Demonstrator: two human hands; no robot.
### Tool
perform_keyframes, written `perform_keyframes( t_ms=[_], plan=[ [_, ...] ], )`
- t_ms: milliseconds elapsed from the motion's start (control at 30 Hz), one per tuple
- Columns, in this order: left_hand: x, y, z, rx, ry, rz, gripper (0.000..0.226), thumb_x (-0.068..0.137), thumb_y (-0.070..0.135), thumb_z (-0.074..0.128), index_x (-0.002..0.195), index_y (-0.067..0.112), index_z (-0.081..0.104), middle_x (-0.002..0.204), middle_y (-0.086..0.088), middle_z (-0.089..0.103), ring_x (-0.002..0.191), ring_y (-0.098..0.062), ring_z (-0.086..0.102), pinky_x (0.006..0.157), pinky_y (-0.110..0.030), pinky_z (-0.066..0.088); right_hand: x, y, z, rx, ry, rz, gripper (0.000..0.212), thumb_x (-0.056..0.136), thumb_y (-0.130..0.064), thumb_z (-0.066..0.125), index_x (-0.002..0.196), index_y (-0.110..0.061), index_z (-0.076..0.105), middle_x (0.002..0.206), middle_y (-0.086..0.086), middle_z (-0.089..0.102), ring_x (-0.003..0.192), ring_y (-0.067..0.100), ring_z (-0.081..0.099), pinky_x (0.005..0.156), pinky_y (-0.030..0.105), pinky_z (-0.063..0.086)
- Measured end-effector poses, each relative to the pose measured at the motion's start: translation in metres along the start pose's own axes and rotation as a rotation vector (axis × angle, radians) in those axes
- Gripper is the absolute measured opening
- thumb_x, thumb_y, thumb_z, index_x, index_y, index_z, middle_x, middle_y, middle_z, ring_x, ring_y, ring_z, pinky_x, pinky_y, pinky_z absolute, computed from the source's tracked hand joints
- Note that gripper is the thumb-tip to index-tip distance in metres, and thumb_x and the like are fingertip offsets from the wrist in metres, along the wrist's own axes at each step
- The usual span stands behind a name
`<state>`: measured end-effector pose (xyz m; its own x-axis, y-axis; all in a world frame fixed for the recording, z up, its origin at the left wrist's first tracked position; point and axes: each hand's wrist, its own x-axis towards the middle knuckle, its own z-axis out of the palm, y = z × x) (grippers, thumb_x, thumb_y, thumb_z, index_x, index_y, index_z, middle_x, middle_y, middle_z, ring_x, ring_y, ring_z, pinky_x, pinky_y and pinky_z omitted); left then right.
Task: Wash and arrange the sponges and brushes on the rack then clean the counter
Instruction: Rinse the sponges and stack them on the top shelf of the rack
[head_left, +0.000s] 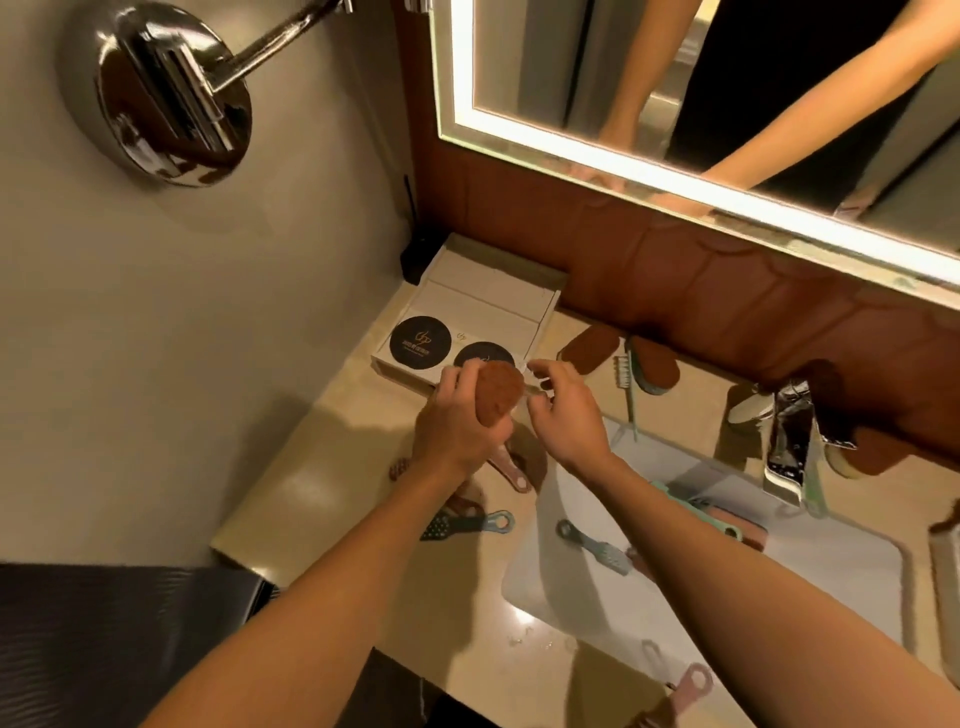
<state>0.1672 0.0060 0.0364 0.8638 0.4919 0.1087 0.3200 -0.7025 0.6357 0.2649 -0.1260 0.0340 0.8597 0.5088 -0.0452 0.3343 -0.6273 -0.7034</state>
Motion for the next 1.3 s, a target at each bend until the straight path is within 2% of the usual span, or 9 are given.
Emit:
perform_keyframes(
  t_ms=[200,367,600,767,833,900,967,1167,1300],
  plan=[
    [0.028,0.029,0.018,0.050,-0.030,0.058,0.076,0.078,0.056,0.076,0.134,0.018,0.042,0.126,-0.005,0.046,0.104,-0.023,0.057,0.078,-0.037,0.058,0.018,0.033,-0.021,-0.168,-0.051,0.074,0.051,0.092,-0.017,0.056,0.143,-0.016,0.048,0.145,0.005,0.049,0.134,0.024,0.045,0.111,0.036,0.039],
    [0.040,0.039,0.035,0.129,-0.083,0.107,0.071,0.080,0.057,0.074,0.131,0.021,0.040,0.120,-0.002,0.047,0.097,-0.018,0.055,0.069,-0.025,0.049,0.045,0.053,-0.023,-0.261,-0.124,0.144,0.060,0.093,-0.023,0.058,0.150,-0.015,0.041,0.160,0.011,0.031,0.150,0.029,0.025,0.122,0.037,0.022],
    [0.042,0.028,0.054,0.302,-0.093,0.177,0.066,0.084,0.059,0.065,0.130,0.023,0.036,0.125,-0.005,0.052,0.104,-0.023,0.060,0.078,-0.027,0.040,0.056,0.065,-0.013,-0.263,-0.183,0.143,0.053,0.092,-0.021,0.060,0.142,-0.014,0.046,0.142,0.011,0.053,0.131,0.028,0.049,0.110,0.040,0.044],
    [0.037,0.024,0.060,0.304,-0.103,0.181,0.064,0.084,0.059,0.062,0.130,0.022,0.038,0.124,-0.005,0.051,0.104,-0.022,0.058,0.081,-0.032,0.050,0.046,0.058,-0.014,-0.220,-0.185,-0.003,0.036,0.093,-0.024,0.055,0.129,-0.021,0.057,0.123,0.006,0.065,0.111,0.027,0.060,0.095,0.043,0.051],
    [0.037,0.025,0.061,0.299,-0.109,0.180,0.065,0.084,0.061,0.062,0.130,0.022,0.037,0.124,-0.004,0.051,0.106,-0.021,0.057,0.084,-0.033,0.051,0.043,0.059,-0.015,-0.307,-0.194,-0.024,0.046,0.091,-0.024,0.057,0.136,-0.022,0.052,0.136,0.009,0.055,0.127,0.031,0.048,0.105,0.046,0.044],
    [0.038,0.025,0.060,0.284,-0.110,0.165,0.068,0.084,0.063,0.063,0.132,0.022,0.038,0.126,-0.004,0.052,0.109,-0.021,0.057,0.088,-0.035,0.051,0.043,0.061,-0.014,-0.401,-0.271,0.033,0.063,0.088,-0.028,0.061,0.146,-0.023,0.041,0.160,0.010,0.026,0.149,0.036,0.018,0.119,0.052,0.028],
    [0.034,0.021,0.059,0.272,-0.118,0.144,0.071,0.083,0.063,0.063,0.134,0.020,0.039,0.129,-0.004,0.052,0.114,-0.021,0.056,0.093,-0.036,0.050,0.045,0.064,-0.010,-0.444,-0.350,0.083,0.071,0.086,-0.034,0.065,0.149,-0.022,0.034,0.166,0.009,0.008,0.154,0.037,-0.001,0.123,0.054,0.018],
    [0.021,0.006,0.051,0.333,-0.136,0.189,0.069,0.084,0.060,0.063,0.135,0.019,0.040,0.127,-0.004,0.052,0.111,-0.020,0.056,0.090,-0.033,0.049,0.044,0.060,0.003,-0.508,-0.292,0.106,0.076,0.076,-0.047,0.075,0.136,-0.015,0.042,0.145,0.016,0.034,0.135,0.038,0.030,0.110,0.051,0.039],
    [0.017,0.000,0.052,0.357,-0.130,0.208,0.068,0.085,0.059,0.062,0.135,0.019,0.040,0.125,-0.003,0.053,0.108,-0.020,0.055,0.089,-0.034,0.048,0.046,0.057,0.010,-0.460,-0.238,0.105,0.085,0.073,-0.043,0.079,0.139,-0.013,0.034,0.146,0.016,0.031,0.130,0.038,0.034,0.100,0.049,0.047]
  ],
)
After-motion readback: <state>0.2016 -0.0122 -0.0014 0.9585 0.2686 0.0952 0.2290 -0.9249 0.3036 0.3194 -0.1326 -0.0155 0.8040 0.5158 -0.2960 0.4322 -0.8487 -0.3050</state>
